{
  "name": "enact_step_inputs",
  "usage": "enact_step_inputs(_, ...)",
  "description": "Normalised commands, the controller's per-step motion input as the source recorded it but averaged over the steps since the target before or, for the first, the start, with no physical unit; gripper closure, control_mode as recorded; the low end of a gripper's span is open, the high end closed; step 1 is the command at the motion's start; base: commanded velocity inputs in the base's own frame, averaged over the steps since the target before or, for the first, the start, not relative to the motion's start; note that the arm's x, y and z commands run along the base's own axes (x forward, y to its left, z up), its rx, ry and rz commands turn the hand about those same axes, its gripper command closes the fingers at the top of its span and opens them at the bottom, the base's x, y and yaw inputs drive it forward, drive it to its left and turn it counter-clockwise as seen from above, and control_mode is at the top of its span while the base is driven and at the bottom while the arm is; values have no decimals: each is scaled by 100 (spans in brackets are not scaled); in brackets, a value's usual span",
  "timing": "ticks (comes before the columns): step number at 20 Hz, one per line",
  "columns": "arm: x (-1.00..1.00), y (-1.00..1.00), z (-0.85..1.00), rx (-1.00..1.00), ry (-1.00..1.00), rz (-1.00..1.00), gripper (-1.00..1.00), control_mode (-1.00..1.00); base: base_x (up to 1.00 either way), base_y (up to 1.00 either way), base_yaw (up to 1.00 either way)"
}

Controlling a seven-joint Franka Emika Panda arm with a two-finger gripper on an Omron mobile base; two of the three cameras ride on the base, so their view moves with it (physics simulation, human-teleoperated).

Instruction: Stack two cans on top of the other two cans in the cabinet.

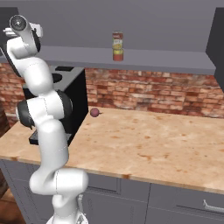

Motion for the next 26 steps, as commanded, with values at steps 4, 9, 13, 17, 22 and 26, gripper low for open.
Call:
enact_step_inputs(4,3,8,-18,0,0,3,-100,-100,0,0,0)
enact_step_inputs(9,5,2,-16,0,0,2,-100,-100,0,0,0)
enact_step_inputs(13,0,0,-11,0,0,2,-100,-100,0,0,0)
enact_step_inputs(17,0,1,-9,0,0,0,-100,-100,0,0,0)
enact_step_inputs(22,-1,0,-2,0,0,0,-100,-100,0,0,0)
enact_step_inputs(26,-26,-9,0,0,0,0,-100,-100,0,0,0)
